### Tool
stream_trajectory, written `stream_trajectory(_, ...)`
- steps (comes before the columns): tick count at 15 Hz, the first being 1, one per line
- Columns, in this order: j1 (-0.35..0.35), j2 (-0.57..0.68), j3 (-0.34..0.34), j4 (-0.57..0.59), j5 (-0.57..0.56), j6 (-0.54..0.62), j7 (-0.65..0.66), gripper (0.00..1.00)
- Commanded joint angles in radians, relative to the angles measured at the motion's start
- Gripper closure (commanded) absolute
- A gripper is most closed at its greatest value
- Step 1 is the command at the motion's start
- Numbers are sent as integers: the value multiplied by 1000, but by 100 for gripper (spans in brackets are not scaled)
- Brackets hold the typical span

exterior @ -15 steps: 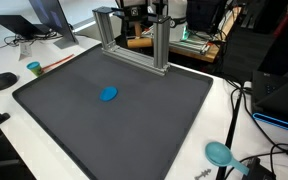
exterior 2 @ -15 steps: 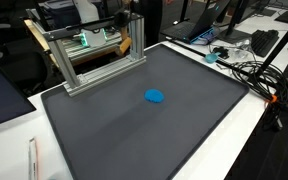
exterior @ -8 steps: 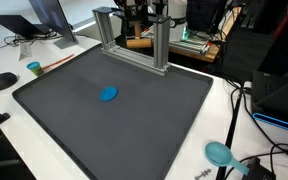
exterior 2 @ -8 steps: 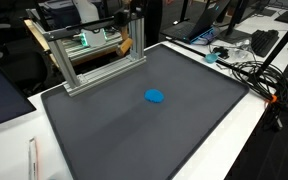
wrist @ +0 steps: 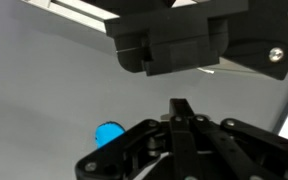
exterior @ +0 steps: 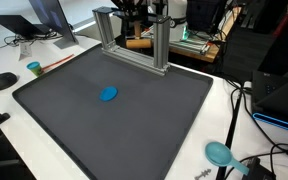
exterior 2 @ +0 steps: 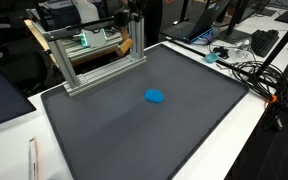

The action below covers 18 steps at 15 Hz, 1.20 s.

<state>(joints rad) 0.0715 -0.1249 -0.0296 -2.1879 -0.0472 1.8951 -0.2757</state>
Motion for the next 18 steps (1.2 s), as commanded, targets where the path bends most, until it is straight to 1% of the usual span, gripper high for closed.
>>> stream_trajectory(1, -21, 25, 12, 29, 8, -60, 34, 94)
stream_trajectory(10, -34, 14, 12, 10, -2, -137, 105, 95)
stream_trajectory(17, -48, -4, 7, -11, 9, -170, 205, 96)
stream_trajectory(18, -50, -5, 6, -12, 10, -175, 223, 97)
